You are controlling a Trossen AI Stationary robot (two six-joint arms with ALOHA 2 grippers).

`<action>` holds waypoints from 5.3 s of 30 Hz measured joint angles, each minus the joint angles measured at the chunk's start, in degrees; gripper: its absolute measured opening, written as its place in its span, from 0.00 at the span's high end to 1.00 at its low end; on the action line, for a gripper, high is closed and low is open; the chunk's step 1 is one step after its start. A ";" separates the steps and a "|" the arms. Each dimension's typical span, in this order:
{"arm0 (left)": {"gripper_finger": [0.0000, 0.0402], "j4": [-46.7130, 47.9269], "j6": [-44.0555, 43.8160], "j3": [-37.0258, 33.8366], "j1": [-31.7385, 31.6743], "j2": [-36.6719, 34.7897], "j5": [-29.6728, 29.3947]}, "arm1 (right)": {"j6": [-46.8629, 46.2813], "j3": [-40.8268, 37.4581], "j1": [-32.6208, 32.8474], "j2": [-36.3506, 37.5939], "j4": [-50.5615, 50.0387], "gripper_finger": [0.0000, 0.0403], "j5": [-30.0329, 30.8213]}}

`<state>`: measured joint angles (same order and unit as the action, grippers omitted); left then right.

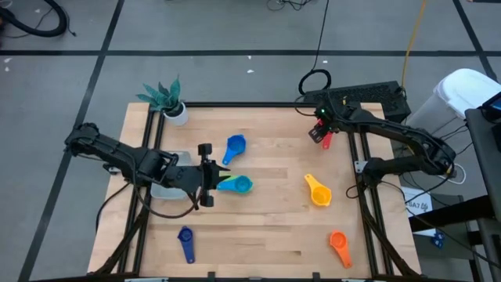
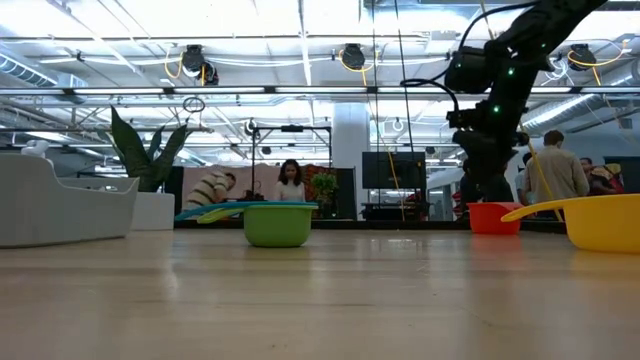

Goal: Nest measuring cups in basket
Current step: Move the red measuring cup to the center of the table, then stack the top light blue measuring cup on top of the red measuring cup

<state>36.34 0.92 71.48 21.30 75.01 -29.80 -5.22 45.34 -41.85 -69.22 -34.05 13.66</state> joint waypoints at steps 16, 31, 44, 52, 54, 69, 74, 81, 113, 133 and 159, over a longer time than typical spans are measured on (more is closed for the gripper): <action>0.79 0.60 -1.74 0.00 0.24 0.00 -0.31 | 6.33 0.00 -3.20 -1.63 -2.81 1.00 -0.24; 0.79 1.23 -3.92 0.00 1.14 0.00 -0.30 | 6.96 0.00 -3.62 -10.95 -3.30 1.00 -2.35; 0.79 1.21 -4.70 0.00 2.34 0.00 -0.31 | 2.20 0.01 2.14 -14.17 -0.25 1.00 -12.29; 0.79 1.18 -4.33 0.00 2.28 0.00 -0.31 | -3.67 0.02 12.39 -14.16 2.30 1.00 -12.51; 0.79 1.17 -4.25 0.00 2.15 0.00 -0.31 | -5.55 0.07 15.19 -14.15 3.29 1.00 -12.65; 0.79 1.17 -3.65 0.00 1.16 0.00 -0.37 | -14.28 10.47 33.75 -14.17 8.99 1.00 -11.85; 0.79 4.54 -4.04 0.00 0.96 0.00 -8.19 | -11.21 15.01 36.49 -14.17 8.60 1.00 -7.11; 0.79 11.46 -8.83 -2.97 -5.63 0.02 -13.08 | -5.52 18.64 32.16 -14.15 -1.68 1.00 0.07; 0.74 -18.47 -6.86 -15.21 -39.59 11.74 17.69 | -0.17 17.18 28.80 -12.84 -3.28 1.00 -5.51; 0.37 -18.06 4.57 -15.11 -45.19 16.06 25.73 | -0.06 17.18 31.11 0.51 -2.80 1.00 -6.27; 0.63 -20.19 1.32 -15.17 -46.40 23.30 27.82 | -2.25 17.18 33.41 1.41 -2.68 1.00 -6.26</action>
<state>16.15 2.24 56.31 -25.10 98.30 -1.98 -7.47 62.52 -8.45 -67.81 -36.74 7.40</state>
